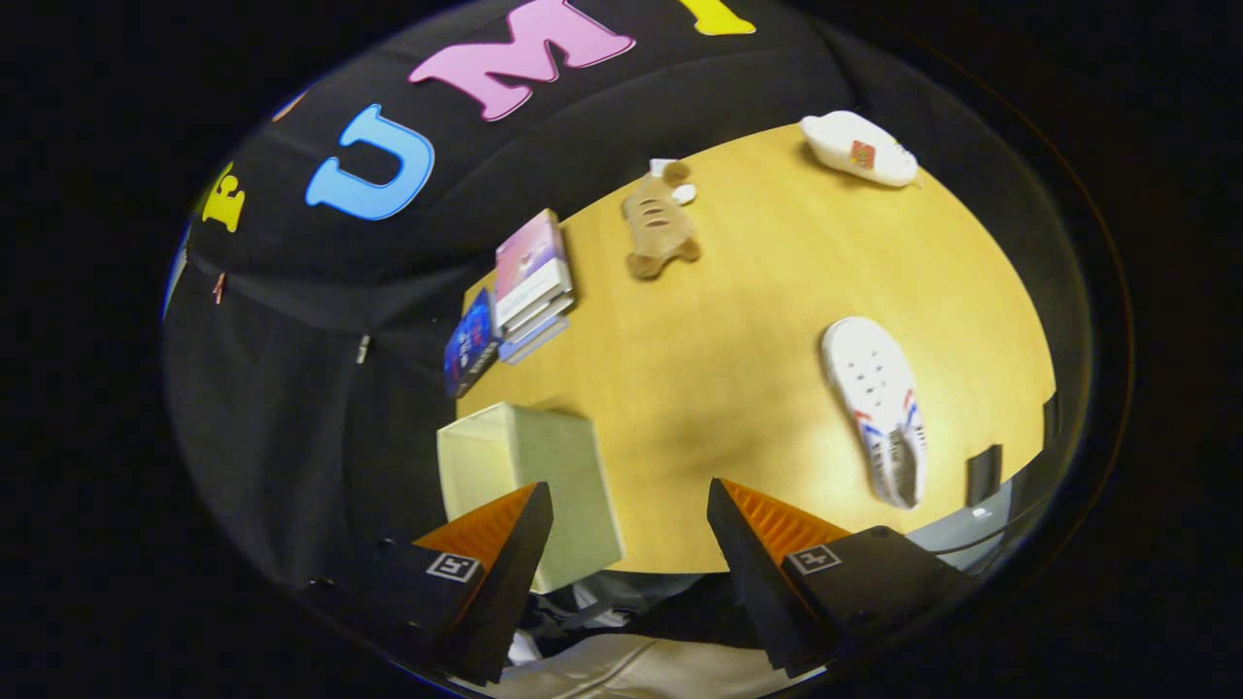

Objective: Open the storage box then place both shoes into the box .Put the left shoe in first, then the right shoe, with the right side of both shoes facing outward in a uniform manner.

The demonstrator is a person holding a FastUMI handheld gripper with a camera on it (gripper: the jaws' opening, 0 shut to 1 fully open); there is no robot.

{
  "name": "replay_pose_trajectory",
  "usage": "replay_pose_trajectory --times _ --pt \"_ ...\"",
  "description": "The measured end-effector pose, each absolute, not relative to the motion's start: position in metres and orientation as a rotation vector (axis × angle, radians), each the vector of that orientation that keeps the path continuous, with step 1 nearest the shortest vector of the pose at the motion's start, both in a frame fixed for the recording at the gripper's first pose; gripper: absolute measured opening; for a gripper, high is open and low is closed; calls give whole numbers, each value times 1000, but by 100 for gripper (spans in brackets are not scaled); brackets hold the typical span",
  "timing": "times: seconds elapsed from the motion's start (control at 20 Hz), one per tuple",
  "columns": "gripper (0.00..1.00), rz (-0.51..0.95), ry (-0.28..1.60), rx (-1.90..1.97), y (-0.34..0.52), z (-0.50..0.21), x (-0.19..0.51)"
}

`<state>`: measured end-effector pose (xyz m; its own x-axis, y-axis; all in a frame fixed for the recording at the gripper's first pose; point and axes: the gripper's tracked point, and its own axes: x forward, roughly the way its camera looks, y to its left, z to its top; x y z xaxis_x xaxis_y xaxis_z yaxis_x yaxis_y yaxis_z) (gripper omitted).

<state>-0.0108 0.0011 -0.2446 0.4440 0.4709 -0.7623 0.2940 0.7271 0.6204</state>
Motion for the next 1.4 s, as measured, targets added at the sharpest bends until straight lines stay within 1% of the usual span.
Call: replay_pose_trajectory --times 0.1,0.3,0.35,0.45,0.65,0.75,1.0,1.4 --pt "97 51 1157 725 -44 -280 -19" --pt "97 -46 1220 559 -114 -351 -37" --pt "91 -65 1236 499 -130 -369 -41" --pt "91 -86 1268 423 -154 -399 -44" --pt "91 -56 1324 401 -164 -443 -39" --pt "91 -17 1349 390 -160 -457 -37" --pt "90 79 1373 394 -143 -466 -33" --pt "89 174 1400 435 -120 -479 -29"
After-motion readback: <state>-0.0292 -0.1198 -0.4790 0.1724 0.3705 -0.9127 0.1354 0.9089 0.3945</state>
